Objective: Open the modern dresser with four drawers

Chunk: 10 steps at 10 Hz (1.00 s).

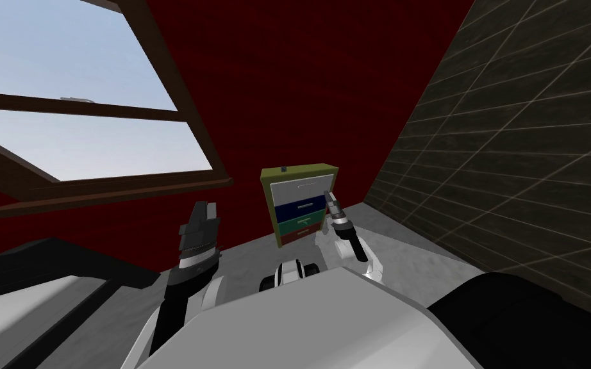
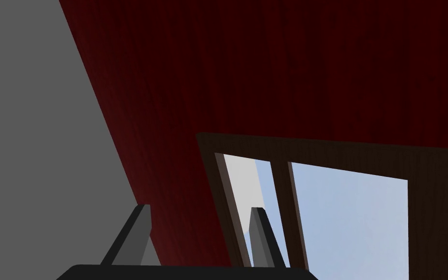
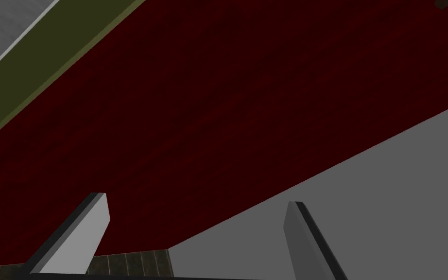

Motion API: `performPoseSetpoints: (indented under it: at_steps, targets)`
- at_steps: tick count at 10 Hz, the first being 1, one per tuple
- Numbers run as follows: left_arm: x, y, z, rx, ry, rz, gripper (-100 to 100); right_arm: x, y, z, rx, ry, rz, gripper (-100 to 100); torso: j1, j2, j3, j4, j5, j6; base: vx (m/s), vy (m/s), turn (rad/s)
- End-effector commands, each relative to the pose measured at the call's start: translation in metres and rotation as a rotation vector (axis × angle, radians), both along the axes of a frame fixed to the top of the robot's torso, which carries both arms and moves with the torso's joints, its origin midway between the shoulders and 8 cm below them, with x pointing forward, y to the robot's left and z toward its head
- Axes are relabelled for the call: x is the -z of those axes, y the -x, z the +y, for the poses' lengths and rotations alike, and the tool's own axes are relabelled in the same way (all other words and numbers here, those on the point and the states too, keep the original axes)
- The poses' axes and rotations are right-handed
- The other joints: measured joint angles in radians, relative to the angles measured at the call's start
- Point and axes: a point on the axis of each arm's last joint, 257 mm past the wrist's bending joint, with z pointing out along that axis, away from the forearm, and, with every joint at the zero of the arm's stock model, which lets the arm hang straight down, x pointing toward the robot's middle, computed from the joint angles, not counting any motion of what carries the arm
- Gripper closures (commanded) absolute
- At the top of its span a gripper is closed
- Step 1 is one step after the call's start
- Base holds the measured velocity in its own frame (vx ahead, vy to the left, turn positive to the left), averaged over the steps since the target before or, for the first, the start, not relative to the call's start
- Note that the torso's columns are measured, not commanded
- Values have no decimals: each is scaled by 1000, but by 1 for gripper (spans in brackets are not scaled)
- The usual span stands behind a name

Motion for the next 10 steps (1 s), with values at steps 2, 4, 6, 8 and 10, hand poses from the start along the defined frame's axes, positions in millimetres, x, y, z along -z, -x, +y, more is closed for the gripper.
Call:
performPoseSetpoints:
  at_steps: [2, 4, 6, 8, 10]
  targets:
    - [0, 0, 0, 0, 0, 0, 0, 14, -9, -4, 77, 121, 6, -100, 1, 0, 0, 0, 0, 0, 41, 51, -28]
    - [0, 0, 0, 0, 0, 0, 0, 24, -14, -8, 117, 186, 13, -100, 0, 1, 0, 0, 0, 0, 37, 37, -17]
    - [0, 0, 0, 0, 0, 0, 0, 24, -14, -8, 138, 214, 10, -100, 1, 0, 0, 0, 0, 0, 30, 33, -10]
    - [0, 0, 0, 0, 0, 0, 0, 35, -20, -13, 187, 293, 15, -100, 1, 0, 0, 0, 0, 0, 41, 41, -25]
    - [0, 0, 0, 0, 0, 0, 0, 46, -25, -17, 231, 366, 21, -100, 1, -1, -1, 0, 0, 0, 57, 50, -25]
